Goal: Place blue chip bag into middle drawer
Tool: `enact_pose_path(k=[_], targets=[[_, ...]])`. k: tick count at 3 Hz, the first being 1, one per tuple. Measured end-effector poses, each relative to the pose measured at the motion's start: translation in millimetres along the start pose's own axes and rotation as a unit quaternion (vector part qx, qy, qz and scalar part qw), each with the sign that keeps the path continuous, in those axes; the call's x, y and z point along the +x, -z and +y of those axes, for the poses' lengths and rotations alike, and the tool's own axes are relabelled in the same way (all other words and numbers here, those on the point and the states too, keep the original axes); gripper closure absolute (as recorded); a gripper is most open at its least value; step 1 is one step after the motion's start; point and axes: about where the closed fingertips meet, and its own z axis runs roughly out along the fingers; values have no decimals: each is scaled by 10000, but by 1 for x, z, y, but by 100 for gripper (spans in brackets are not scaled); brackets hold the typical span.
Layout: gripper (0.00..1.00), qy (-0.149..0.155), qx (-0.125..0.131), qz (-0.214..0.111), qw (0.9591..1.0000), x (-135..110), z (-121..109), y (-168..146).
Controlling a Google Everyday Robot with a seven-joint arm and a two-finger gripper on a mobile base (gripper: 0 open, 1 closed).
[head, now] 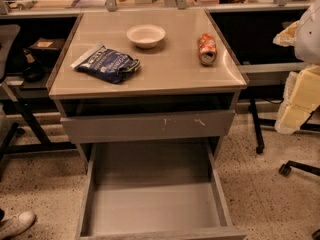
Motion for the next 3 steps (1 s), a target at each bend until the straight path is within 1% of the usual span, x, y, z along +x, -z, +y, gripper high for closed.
enact_pose_path(k=[1,2,3], targets=[[0,28,40,-8,10000,-11,0,3],[0,185,-4,59,9998,-45,7,4],[0,412,-124,133,9990,-83,15,-10]])
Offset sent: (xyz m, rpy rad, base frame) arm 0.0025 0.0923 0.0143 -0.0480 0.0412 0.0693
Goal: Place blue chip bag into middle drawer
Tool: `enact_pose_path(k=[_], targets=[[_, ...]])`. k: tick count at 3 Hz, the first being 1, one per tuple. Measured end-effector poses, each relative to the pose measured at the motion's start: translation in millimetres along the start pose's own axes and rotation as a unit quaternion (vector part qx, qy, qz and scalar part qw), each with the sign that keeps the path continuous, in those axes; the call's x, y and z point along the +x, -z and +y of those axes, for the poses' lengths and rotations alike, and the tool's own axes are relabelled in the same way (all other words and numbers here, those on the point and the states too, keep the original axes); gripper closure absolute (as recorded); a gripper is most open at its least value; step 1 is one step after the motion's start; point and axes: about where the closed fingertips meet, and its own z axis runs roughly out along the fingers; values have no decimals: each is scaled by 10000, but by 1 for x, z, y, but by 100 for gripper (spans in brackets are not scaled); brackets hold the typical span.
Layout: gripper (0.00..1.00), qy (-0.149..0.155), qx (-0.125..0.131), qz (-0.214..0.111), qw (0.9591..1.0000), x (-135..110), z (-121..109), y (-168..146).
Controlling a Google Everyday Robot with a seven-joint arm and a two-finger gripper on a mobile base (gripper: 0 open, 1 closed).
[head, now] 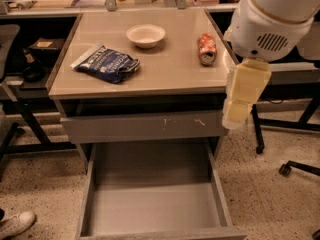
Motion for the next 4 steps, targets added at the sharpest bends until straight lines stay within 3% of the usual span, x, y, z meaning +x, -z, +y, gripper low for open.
enact_pose_path(k=[2,4], targets=[[0,-96,64,-63,9999,-16,-4,-4],[0,-268,-43,-118,9996,-88,-52,-50]])
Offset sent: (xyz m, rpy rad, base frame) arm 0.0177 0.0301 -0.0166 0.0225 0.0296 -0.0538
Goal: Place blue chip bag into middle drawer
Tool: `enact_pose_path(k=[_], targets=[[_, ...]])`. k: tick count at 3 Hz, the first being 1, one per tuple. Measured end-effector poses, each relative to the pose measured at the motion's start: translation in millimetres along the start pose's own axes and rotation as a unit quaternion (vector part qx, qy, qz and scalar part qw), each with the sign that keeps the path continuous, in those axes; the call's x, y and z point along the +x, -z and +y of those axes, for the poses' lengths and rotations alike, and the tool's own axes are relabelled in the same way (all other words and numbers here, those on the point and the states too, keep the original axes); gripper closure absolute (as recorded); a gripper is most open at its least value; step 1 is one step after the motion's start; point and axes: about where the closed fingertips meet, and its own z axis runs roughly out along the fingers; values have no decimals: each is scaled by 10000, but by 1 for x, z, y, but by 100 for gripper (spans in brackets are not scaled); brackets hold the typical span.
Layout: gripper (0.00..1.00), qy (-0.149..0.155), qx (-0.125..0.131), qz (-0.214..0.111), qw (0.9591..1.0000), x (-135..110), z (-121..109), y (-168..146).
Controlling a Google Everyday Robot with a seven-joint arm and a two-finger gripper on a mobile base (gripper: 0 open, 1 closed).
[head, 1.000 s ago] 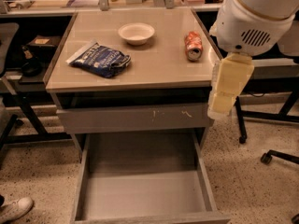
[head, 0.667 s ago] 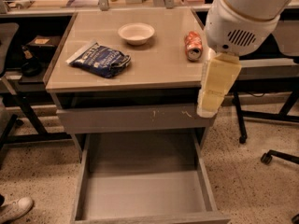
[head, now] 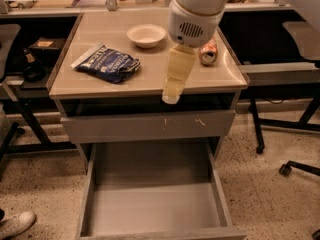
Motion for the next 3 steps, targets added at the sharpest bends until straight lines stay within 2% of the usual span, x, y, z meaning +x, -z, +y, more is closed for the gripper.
enact_pose_path(k=[1,2,3], targets=[[0,-19,-122,-12,9999,-29,-23,-32],[0,0,-145,-29,9999,-34,-24,-37],[0,-231,-122,-109,9996,-40,-30,-41]])
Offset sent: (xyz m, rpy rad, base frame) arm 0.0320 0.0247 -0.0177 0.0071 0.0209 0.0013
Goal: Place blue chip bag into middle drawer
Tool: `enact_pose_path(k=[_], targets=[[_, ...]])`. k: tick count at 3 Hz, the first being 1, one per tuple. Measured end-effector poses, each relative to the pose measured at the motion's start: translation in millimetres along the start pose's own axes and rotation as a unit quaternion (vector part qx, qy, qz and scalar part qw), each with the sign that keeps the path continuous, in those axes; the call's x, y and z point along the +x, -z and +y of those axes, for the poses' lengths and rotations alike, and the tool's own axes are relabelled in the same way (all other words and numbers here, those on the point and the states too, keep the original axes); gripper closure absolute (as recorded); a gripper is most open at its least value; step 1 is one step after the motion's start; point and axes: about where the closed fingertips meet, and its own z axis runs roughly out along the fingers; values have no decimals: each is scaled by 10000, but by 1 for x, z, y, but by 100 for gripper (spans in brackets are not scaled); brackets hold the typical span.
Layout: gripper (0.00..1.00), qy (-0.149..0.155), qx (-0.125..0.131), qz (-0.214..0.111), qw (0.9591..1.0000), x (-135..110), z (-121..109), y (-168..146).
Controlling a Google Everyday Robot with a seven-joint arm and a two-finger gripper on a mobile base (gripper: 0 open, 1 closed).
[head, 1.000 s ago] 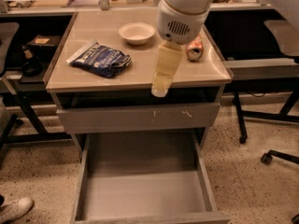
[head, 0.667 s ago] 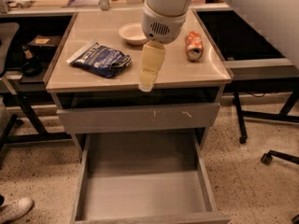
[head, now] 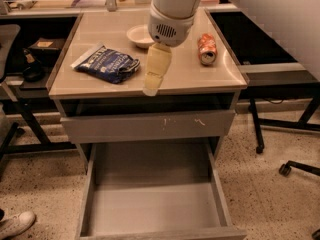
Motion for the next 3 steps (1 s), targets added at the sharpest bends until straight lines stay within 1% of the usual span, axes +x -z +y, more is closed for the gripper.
enact_pose_path(k=[1,2,3], targets=[[0,-193,-100,-118,9997,-32,-13,-13],[0,-209,-237,-133,9994,-106,-43,-43],[0,-203,-215,-118,9995,-111,-46,-49]])
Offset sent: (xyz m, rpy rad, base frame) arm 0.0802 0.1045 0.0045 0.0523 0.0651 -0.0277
